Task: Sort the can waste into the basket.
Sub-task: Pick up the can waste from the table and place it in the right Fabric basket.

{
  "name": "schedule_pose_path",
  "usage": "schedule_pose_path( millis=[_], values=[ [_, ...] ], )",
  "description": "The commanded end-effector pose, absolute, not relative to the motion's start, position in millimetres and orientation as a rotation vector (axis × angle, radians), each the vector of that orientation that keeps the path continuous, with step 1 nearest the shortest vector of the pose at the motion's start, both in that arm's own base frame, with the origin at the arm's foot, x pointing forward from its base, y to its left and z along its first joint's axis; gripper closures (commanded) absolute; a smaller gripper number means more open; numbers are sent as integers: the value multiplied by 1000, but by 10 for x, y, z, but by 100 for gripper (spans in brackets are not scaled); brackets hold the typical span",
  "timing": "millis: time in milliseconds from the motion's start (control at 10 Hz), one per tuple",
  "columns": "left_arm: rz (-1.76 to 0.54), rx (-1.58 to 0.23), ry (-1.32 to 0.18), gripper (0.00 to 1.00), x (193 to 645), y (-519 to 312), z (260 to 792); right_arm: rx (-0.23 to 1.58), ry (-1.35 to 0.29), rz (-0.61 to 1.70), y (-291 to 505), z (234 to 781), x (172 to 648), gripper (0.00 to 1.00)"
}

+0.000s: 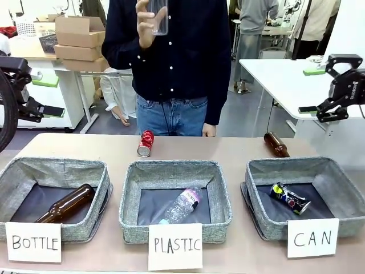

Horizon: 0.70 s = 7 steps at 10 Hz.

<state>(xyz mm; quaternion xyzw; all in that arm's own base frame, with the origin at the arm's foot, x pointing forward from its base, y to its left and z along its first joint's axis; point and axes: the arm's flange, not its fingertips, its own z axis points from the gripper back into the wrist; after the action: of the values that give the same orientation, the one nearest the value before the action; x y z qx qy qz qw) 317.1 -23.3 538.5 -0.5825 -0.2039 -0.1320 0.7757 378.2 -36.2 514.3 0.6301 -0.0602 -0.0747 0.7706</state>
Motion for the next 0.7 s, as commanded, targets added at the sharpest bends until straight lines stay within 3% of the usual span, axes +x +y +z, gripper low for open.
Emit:
schedule_pose_path(
  millis=[0, 600],
  values=[
    [-304, -1277, -461, 0, 3177, -254, 5382, 1334, -139, -96, -407, 5184, 3766, 0],
    [-304, -1277, -461, 0, 3177, -254, 5382, 1334, -139, -96, -407, 5184, 3766, 0]
  ],
)
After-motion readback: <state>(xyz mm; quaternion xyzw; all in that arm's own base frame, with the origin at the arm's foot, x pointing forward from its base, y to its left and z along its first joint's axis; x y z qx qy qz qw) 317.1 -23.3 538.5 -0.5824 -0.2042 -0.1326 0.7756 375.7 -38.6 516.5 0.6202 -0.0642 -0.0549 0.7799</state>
